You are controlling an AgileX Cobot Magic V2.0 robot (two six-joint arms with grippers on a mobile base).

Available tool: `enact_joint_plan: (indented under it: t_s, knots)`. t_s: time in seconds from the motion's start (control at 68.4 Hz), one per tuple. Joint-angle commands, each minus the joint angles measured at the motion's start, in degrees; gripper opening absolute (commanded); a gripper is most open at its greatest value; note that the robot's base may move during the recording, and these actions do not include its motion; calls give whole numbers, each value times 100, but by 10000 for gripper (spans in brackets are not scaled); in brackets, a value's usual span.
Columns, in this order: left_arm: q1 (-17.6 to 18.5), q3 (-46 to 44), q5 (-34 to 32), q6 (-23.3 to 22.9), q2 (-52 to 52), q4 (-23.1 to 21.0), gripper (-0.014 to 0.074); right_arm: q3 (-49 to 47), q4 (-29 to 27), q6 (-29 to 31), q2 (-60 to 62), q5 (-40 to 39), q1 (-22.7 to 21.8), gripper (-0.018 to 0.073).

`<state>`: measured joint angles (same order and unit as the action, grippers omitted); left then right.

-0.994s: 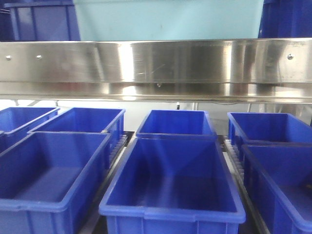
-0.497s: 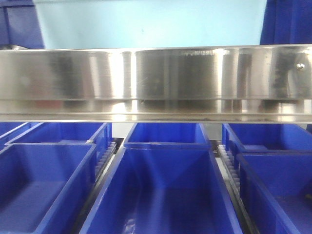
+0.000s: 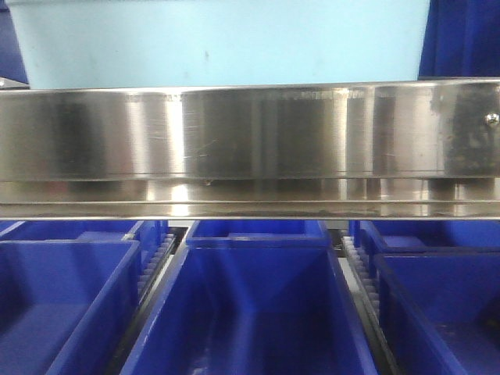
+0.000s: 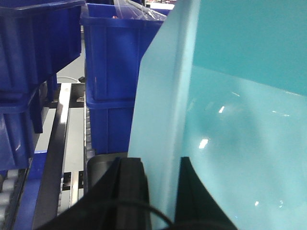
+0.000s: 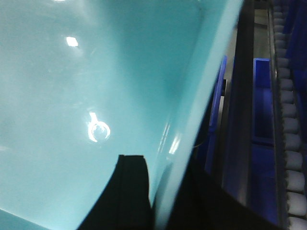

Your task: Move two blue bins to right shelf middle

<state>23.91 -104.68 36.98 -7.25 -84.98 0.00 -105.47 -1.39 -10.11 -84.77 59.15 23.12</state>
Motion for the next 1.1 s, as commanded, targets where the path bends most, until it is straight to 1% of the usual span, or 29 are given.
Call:
enact_joint_plan:
  t_s: [0.0,1.082]
  knots:
    - [-3,-97,-507,-182,109,-328,-111,-15,139,207,35,35,-8,-154]
    - [-3,-97,-507,-182,109,-328,-111,-15,139,207,35,35,-8,-154]
